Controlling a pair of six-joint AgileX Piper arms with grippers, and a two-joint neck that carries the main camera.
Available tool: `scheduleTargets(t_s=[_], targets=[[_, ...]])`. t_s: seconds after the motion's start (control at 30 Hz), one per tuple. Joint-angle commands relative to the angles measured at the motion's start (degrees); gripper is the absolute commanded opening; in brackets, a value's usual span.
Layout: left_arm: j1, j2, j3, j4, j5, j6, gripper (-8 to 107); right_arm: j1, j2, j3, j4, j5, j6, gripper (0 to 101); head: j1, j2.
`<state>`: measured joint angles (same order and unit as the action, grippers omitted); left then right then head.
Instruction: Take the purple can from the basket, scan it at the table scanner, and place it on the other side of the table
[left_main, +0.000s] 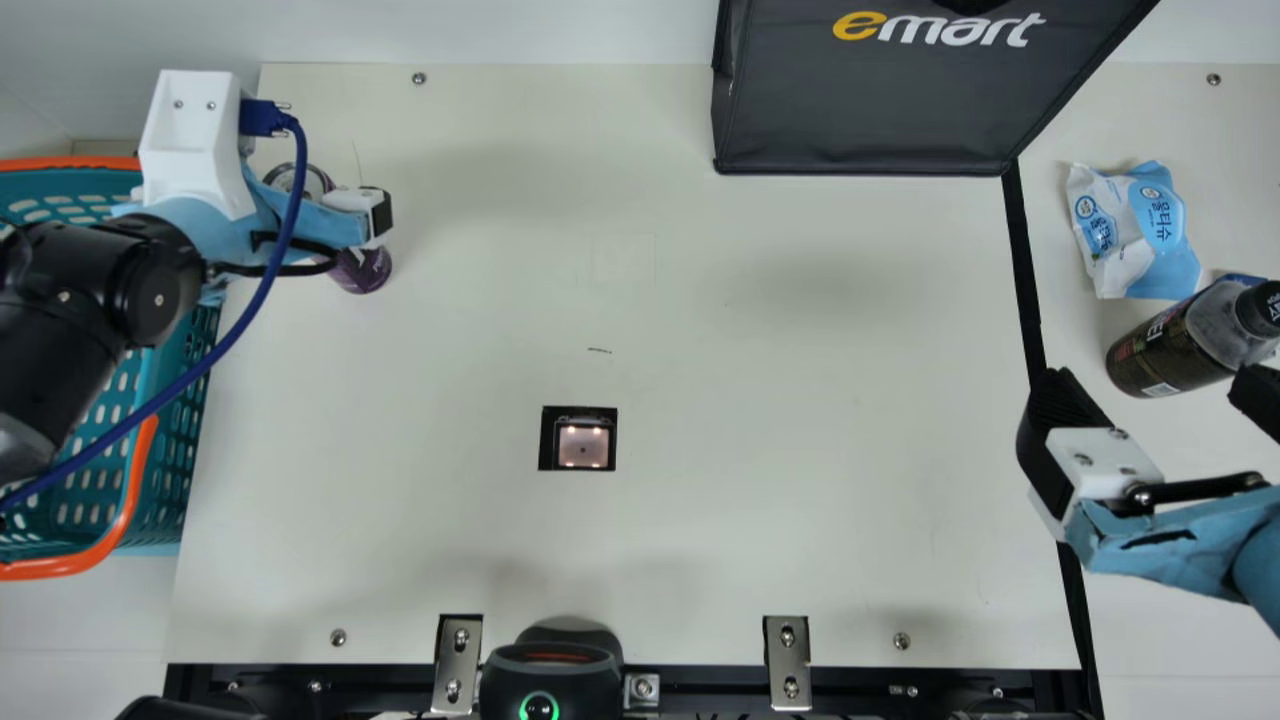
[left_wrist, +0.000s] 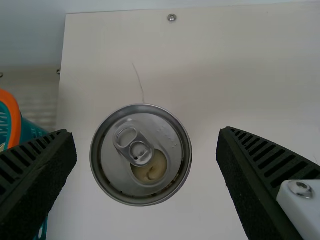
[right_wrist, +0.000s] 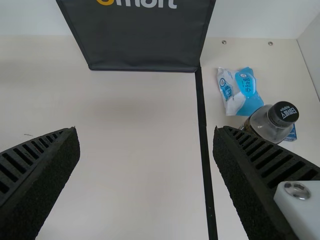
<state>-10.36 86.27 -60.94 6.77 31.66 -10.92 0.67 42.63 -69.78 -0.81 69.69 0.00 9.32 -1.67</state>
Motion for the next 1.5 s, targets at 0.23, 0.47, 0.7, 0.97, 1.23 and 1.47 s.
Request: scheduleTargets(t_s=[0.23, 0.47, 0.7, 0.97, 1.23, 1.47], targets=[[-0.7, 0.6, -0.2, 1.2, 0.3, -2.5, 30, 0.0, 0.0, 0.0, 0.0, 0.0, 0.0, 95, -1.4, 0.1], [-1.6, -1.4, 0.1, 2.9, 2.0, -5.3, -8, 0.0, 0.0, 0.0, 0.0, 0.0, 0.0, 95, -1.4, 0.1], [-3.7, -5.5, 0.4, 2.9, 5.5, -6.5, -8, 0.0, 0.0, 0.0, 0.0, 0.0, 0.0, 95, -1.4, 0.1], [-6.7, -11.0, 2.3, 2.2, 8.5, -6.4, -8, 0.0, 0.0, 0.0, 0.0, 0.0, 0.0, 95, -1.4, 0.1], [-9.9, -16.4, 4.7, 2.0, 11.7, -7.7, -8, 0.0, 0.0, 0.0, 0.0, 0.0, 0.0, 95, -1.4, 0.1], [-13.2, -20.5, 6.3, 3.7, 14.7, -12.0, -8, 0.0, 0.0, 0.0, 0.0, -0.1, 0.0, 95, -1.4, 0.1]])
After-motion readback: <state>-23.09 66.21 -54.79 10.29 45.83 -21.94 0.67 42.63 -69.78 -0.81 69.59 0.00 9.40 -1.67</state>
